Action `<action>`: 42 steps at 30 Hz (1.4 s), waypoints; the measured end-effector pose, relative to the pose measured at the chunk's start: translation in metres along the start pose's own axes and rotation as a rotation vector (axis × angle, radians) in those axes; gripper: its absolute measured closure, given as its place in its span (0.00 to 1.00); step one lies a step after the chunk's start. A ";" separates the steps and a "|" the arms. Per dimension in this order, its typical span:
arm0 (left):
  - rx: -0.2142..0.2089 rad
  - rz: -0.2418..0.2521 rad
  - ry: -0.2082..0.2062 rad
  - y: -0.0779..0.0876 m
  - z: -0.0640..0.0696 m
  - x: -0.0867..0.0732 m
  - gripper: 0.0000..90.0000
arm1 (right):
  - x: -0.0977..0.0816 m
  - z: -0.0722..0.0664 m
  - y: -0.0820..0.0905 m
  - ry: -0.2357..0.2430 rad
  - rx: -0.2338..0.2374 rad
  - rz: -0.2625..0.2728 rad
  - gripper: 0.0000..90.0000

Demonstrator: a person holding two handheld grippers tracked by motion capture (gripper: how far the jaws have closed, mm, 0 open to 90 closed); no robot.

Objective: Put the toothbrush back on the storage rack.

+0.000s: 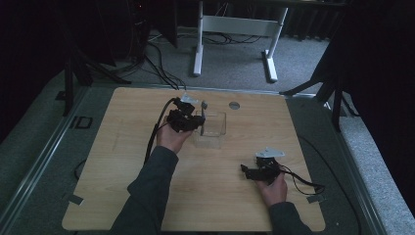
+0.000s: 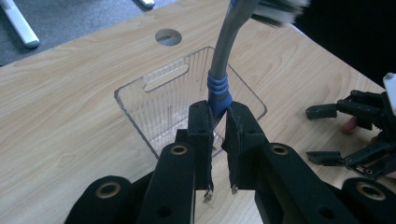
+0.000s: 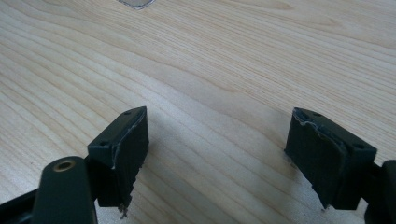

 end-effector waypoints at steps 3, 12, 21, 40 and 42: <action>0.005 -0.011 -0.004 -0.004 -0.001 0.001 0.90 | 0.000 0.000 0.000 0.000 0.000 0.000 0.23; 0.021 -0.070 -0.012 -0.017 -0.001 0.002 0.90 | 0.000 0.000 0.000 0.000 0.000 0.000 0.23; 0.025 -0.146 -0.014 -0.040 -0.006 0.000 0.86 | 0.000 0.000 0.000 0.000 0.000 -0.001 0.23; 0.032 -0.049 0.011 -0.023 -0.014 -0.007 0.60 | 0.000 0.000 0.000 0.002 0.001 -0.001 0.23; 0.043 -0.034 0.017 -0.020 -0.016 -0.010 0.60 | 0.000 0.000 0.000 0.001 0.001 -0.001 0.23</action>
Point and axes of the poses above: each handheld gripper's, and its own axes: y roughly backward along the jaws, x roughly out of its top, z roughly to its right, the point moved 1 cm from there along -y, roughly forward along the jaws, and after that the axes turned 13 degrees about y, right-handed, at the moved point
